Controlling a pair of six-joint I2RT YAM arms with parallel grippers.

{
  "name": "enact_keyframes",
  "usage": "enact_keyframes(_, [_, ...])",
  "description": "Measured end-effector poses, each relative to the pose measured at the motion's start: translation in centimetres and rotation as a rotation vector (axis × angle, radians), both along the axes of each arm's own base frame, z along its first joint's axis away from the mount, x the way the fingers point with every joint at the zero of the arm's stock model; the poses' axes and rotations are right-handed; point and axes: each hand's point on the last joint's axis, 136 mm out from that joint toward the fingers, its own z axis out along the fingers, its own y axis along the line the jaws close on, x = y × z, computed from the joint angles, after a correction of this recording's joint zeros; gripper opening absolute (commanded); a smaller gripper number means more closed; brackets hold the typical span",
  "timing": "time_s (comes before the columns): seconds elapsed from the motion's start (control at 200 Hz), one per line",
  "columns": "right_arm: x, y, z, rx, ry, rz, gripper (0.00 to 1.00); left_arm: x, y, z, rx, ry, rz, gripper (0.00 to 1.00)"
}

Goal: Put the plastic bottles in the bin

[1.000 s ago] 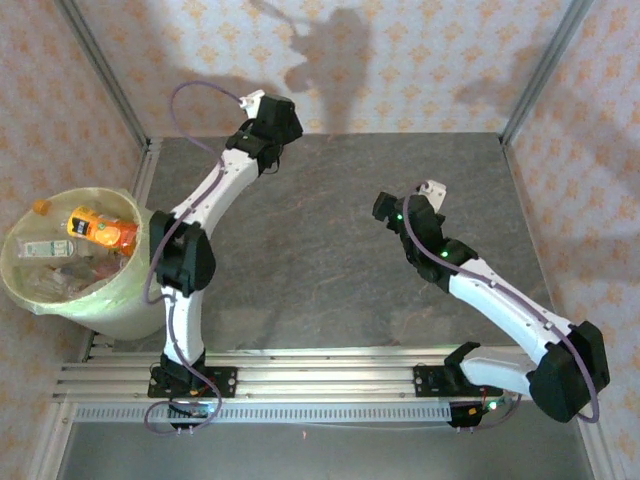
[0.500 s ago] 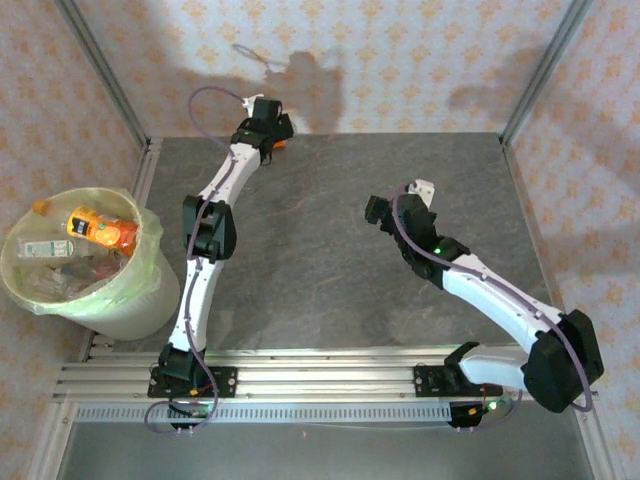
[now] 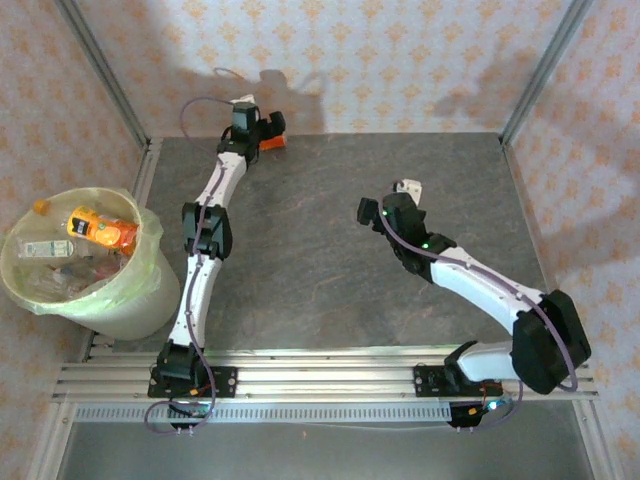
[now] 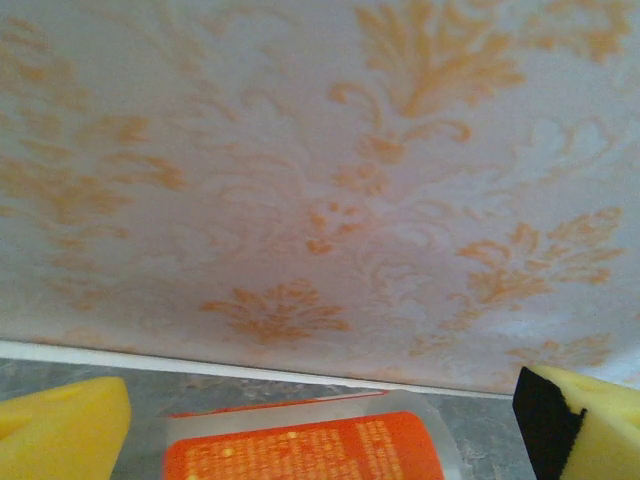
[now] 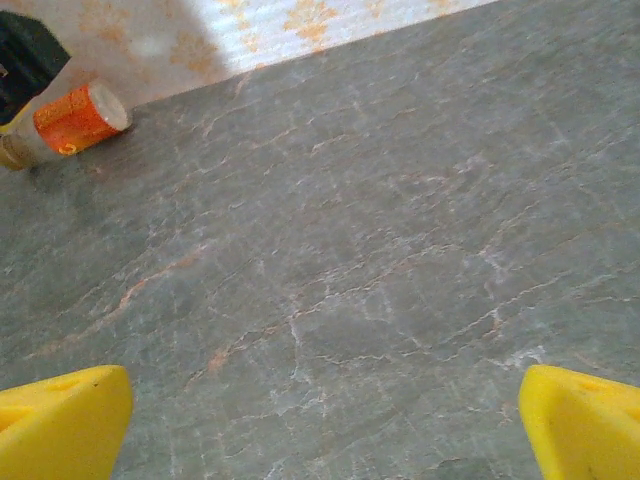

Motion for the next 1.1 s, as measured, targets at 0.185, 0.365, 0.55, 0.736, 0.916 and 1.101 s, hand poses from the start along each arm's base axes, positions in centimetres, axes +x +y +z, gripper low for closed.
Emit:
enact_keyframes(0.185, [1.1,2.0,-0.6,0.028,0.023,0.057,0.99,-0.2,-1.5,-0.6,0.025,0.008,-0.083,0.99])
enact_keyframes(0.365, [1.6,2.8,-0.3,0.045,0.017,0.082,0.99,-2.3,-2.2,-1.1,0.138,0.112,-0.18,0.96])
enact_keyframes(0.55, [1.6,2.9,-0.2,0.039,0.014,0.088,0.99,-6.4,-4.2,-1.2,0.259,0.267,-0.29,0.92])
enact_keyframes(0.736, [1.6,2.9,-0.2,0.038,0.014,0.088,0.99,-9.6,-6.4,-1.0,0.302,0.345,-0.372,0.95])
enact_keyframes(0.916, [1.6,2.9,-0.2,0.038,0.014,0.088,0.99,-11.0,-6.7,2.3,0.322,0.327,-0.372,1.0])
enact_keyframes(1.101, [1.6,2.9,-0.1,0.041,0.012,0.091,0.99,-10.2,-5.1,6.2,0.396,0.256,-0.317,1.0])
